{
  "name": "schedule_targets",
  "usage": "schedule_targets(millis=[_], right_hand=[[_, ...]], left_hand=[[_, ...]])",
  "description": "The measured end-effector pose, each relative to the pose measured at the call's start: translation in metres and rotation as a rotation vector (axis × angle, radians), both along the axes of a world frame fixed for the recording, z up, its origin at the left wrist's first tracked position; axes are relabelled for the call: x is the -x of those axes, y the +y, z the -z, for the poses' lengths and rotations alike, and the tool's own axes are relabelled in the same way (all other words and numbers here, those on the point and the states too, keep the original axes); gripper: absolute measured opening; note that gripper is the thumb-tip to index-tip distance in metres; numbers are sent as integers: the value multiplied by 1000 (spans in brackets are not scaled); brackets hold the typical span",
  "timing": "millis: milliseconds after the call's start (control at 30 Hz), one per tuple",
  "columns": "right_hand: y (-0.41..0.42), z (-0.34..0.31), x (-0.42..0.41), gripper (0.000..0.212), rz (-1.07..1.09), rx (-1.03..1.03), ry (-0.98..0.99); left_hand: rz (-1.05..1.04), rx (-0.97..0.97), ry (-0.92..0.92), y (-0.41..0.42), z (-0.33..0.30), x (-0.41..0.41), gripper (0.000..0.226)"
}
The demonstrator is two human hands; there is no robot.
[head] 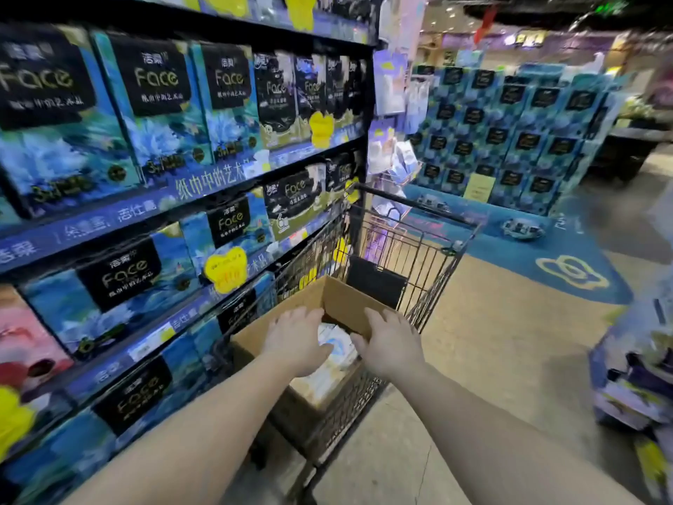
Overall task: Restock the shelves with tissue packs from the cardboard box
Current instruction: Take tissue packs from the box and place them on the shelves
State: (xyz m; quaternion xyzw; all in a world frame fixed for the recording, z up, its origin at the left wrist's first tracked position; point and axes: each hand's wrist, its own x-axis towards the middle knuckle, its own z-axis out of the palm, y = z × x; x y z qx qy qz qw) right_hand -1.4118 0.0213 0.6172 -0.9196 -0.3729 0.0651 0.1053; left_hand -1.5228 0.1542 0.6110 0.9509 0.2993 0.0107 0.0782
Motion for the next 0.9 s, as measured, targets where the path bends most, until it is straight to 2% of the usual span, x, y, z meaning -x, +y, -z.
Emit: schedule_targets(millis=[167, 433, 600, 900], right_hand=[[53, 28, -40, 63, -114, 68, 26], [114, 67, -111, 69, -65, 179, 94], [136, 89, -127, 67, -81, 302, 156], [178, 140, -154, 61, -312, 400, 238]], left_hand=[[-127, 89, 51, 43, 25, -29, 71], [-203, 206, 60, 111, 68, -58, 73], [-260, 270, 104, 133, 92, -54, 78], [-445, 395, 196, 139, 129, -53, 73]])
